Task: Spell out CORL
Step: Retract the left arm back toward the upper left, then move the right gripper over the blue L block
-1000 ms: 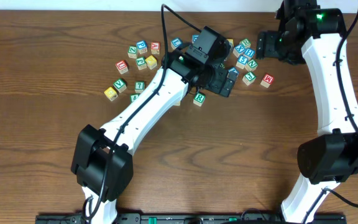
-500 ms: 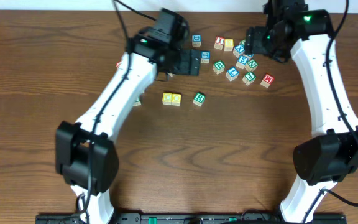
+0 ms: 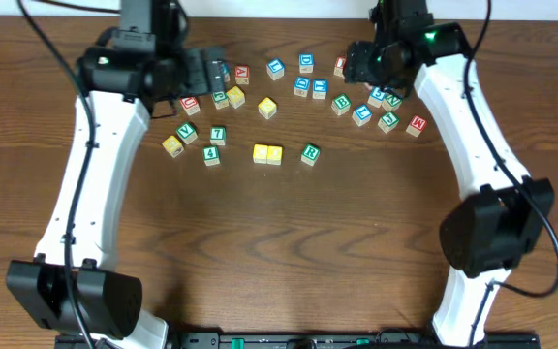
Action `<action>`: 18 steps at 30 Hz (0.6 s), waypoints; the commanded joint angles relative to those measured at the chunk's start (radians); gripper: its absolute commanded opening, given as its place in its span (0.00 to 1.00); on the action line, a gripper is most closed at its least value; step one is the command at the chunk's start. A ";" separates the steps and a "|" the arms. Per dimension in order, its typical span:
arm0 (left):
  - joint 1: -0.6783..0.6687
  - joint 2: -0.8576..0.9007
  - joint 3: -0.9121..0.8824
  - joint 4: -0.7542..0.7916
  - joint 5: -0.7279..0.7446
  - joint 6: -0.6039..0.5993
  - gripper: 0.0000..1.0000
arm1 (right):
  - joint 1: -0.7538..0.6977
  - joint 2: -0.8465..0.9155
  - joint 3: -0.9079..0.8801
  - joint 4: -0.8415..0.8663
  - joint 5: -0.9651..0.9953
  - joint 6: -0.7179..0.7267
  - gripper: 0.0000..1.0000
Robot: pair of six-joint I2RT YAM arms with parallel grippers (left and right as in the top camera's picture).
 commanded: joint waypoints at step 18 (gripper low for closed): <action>0.030 -0.001 0.010 -0.053 -0.136 -0.005 0.98 | 0.003 0.141 -0.011 -0.041 0.134 0.322 0.69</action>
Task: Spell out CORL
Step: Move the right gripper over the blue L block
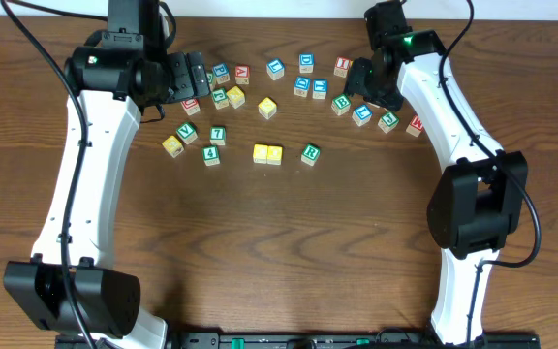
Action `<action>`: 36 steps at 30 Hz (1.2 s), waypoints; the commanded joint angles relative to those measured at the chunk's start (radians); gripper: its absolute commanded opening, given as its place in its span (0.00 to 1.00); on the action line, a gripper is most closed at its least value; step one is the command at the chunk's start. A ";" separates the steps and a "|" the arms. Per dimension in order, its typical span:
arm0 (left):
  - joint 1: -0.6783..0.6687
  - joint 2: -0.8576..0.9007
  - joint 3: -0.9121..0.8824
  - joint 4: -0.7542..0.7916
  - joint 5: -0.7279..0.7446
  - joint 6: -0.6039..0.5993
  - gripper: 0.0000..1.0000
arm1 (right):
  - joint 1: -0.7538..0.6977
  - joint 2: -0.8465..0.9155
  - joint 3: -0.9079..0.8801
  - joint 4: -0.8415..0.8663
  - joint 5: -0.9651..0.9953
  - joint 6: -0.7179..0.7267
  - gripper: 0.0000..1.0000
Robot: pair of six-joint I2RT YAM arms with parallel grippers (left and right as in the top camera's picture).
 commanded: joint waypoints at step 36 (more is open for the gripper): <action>0.003 -0.002 0.010 -0.007 -0.117 -0.006 0.98 | -0.003 0.025 -0.111 0.092 0.099 0.200 0.65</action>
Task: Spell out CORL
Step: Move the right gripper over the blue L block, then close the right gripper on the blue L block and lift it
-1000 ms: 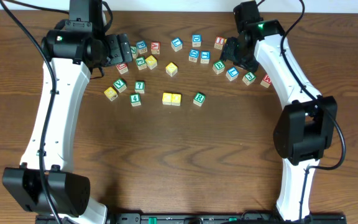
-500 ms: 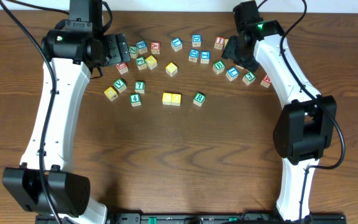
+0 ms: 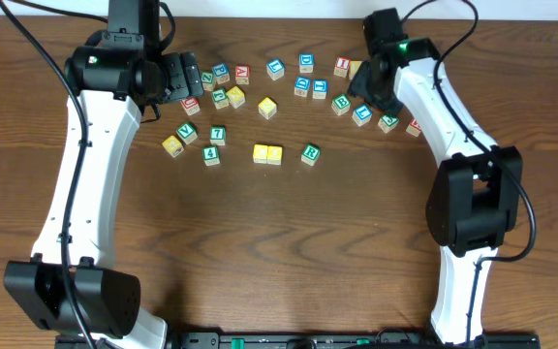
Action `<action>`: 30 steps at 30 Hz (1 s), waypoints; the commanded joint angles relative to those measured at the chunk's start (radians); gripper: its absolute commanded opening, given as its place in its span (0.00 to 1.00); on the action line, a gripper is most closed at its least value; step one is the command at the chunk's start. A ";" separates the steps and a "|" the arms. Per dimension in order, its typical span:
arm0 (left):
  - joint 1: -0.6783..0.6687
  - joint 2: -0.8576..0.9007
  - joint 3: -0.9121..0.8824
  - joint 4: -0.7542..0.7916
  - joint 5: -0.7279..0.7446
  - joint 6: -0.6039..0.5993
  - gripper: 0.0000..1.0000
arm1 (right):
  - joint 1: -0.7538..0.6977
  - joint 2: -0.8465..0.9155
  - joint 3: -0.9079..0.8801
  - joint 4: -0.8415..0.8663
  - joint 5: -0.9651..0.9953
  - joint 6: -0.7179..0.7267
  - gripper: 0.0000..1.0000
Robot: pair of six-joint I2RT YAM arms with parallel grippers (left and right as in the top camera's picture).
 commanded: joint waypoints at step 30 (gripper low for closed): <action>0.003 -0.002 0.010 -0.003 -0.016 -0.006 0.98 | -0.004 0.009 -0.279 0.330 -0.029 0.028 0.54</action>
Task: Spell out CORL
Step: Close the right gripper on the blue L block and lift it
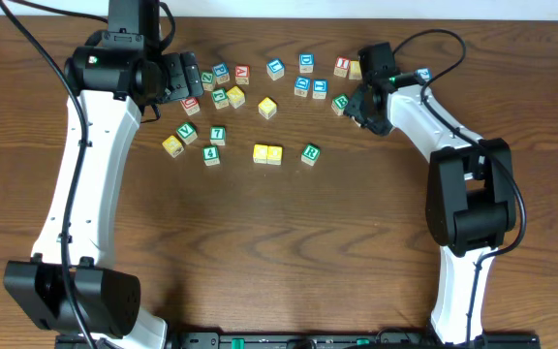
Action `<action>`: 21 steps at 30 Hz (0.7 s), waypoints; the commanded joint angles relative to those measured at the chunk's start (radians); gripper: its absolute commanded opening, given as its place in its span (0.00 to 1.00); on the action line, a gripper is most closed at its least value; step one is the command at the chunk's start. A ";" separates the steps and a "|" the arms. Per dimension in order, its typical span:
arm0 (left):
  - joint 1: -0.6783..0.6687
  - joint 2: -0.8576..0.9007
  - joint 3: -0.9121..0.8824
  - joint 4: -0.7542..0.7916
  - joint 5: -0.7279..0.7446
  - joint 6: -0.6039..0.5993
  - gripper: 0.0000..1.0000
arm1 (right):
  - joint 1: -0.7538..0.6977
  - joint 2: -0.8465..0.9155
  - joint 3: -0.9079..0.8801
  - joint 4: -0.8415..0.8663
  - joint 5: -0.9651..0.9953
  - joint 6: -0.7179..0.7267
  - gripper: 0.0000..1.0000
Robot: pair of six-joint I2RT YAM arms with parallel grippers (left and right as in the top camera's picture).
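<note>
Near the table's middle, two yellow blocks [267, 154] sit side by side, with a green R block [310, 153] a little to their right. A blue L block [275, 68] lies at the back among scattered letter blocks. My right gripper [359, 105] is low over the right cluster, beside a green B block [341, 101]. Its fingers are hidden under the wrist, as are the blocks beneath it. My left gripper [188, 79] hovers at the left cluster, apparently open with nothing in it.
Blue blocks [311, 87] and a yellow block [267, 108] lie at the back centre. Green, red and yellow blocks [229, 96] crowd the back left, with green number blocks [215, 144] in front. The right forearm [424, 121] covers the far-right blocks.
My right wrist has come down and slightly left, from the back of the right cluster onto the blocks beside the green B. The left arm and the middle row have not moved.
At first my right gripper was high over the right cluster and my left gripper reached toward the back-left blocks. The left one then drew back slightly and stayed. The right one shifted over the cluster and is now lower. The yellow-yellow-R row never changed.
</note>
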 commanded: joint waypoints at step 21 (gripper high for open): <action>0.003 -0.002 0.010 -0.003 -0.016 -0.006 0.98 | -0.008 0.008 -0.007 0.010 -0.102 -0.312 0.31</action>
